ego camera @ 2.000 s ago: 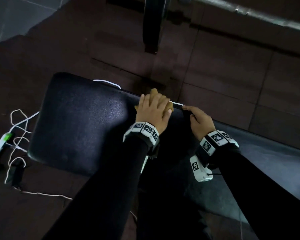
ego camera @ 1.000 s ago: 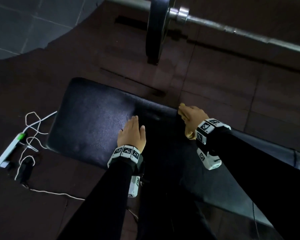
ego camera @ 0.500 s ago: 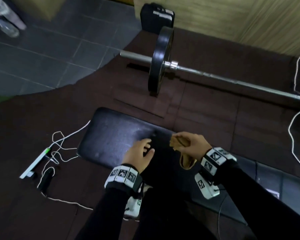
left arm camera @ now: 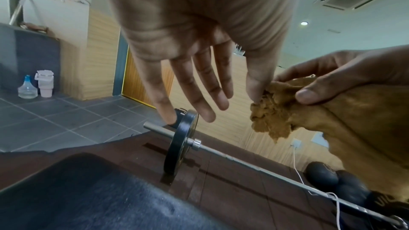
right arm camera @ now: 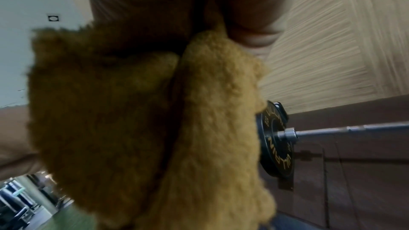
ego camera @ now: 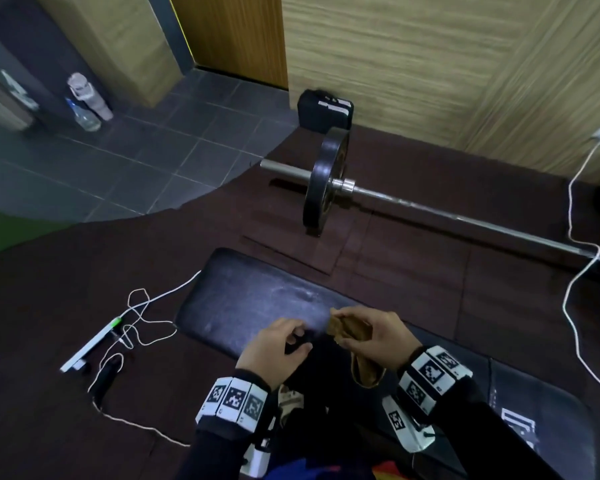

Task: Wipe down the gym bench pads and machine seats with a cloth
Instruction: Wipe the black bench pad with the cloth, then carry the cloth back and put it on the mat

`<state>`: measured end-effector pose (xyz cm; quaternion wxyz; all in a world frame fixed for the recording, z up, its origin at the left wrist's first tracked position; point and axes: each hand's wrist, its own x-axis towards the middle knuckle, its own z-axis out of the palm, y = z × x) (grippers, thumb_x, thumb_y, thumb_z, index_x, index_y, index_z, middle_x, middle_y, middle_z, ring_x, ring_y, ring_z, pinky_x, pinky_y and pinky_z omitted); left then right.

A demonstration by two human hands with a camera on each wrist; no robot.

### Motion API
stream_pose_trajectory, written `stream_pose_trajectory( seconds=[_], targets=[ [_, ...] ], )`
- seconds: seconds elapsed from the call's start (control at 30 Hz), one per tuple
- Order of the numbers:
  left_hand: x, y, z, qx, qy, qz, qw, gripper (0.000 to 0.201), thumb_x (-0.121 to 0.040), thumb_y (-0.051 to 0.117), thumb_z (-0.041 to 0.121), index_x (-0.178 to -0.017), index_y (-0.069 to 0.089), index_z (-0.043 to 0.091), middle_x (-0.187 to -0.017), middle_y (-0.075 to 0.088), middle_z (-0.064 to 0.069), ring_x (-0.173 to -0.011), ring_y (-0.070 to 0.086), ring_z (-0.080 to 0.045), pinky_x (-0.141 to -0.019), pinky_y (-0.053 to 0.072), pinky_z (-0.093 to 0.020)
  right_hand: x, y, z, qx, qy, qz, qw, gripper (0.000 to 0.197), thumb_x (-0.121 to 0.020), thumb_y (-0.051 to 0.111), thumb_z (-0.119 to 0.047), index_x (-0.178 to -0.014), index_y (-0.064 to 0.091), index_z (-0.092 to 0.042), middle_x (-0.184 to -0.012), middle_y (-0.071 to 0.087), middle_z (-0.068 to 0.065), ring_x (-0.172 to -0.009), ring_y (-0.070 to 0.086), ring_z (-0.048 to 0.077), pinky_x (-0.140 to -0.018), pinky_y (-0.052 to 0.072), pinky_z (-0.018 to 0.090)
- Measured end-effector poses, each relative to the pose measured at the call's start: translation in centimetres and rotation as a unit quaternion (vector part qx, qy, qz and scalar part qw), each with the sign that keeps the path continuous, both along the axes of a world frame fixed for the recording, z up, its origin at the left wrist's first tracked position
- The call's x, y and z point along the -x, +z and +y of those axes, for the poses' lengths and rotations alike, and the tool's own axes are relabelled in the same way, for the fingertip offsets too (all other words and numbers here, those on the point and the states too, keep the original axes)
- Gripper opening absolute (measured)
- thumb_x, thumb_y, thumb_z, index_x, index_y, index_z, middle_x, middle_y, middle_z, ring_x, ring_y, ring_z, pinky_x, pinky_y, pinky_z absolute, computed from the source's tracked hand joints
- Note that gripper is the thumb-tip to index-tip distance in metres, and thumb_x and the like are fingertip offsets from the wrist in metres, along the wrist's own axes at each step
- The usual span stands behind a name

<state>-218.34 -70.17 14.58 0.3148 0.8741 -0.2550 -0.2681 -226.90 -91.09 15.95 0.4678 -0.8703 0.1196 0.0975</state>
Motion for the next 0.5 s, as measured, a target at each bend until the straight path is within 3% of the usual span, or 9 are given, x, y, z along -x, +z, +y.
stream_pose_trajectory(
  seconds=[0.2, 0.37, 0.5],
  targets=[
    [0.8, 2.1, 1.1, -0.019, 0.039, -0.005, 0.999, 0.038, -0.081, 0.070, 0.027, -0.118, 0.063, 0.021, -0.111, 0.063, 0.003, -0.098, 0.062, -0.016, -0.090, 0.047, -0.032, 1.0, 1.8, -0.2, -0.004, 0.021, -0.034, 0.999, 0.043, -0.072, 0.078, -0.017, -0.113, 0.066, -0.025, -0.113, 0.063, -0.017, -0.104, 0.055, -0.009, -0.093, 0.041, 0.009],
    [2.1, 3.2, 2.7, -0.011, 0.076, -0.028, 0.997, 0.034, -0.081, 0.071, 0.026, -0.114, 0.064, 0.021, -0.109, 0.063, 0.005, -0.095, 0.062, -0.012, -0.090, 0.046, -0.027, -0.1, 2.7, 0.3, 0.022, 0.054, -0.019, 0.998, 0.044, -0.071, 0.076, -0.023, -0.112, 0.065, -0.033, -0.111, 0.058, -0.027, -0.107, 0.055, -0.008, -0.097, 0.038, 0.011],
    [3.2, 3.5, 5.0, 0.004, 0.150, -0.038, 0.988, 0.033, -0.078, 0.074, 0.023, -0.110, 0.066, 0.021, -0.101, 0.063, 0.009, -0.089, 0.062, -0.011, -0.087, 0.048, -0.028, -1.5, 3.3, 2.0, -0.007, 0.085, -0.030, 0.996, 0.043, -0.070, 0.078, -0.018, -0.109, 0.067, -0.032, -0.110, 0.060, -0.025, -0.107, 0.055, -0.008, -0.097, 0.037, 0.009]
  ],
)
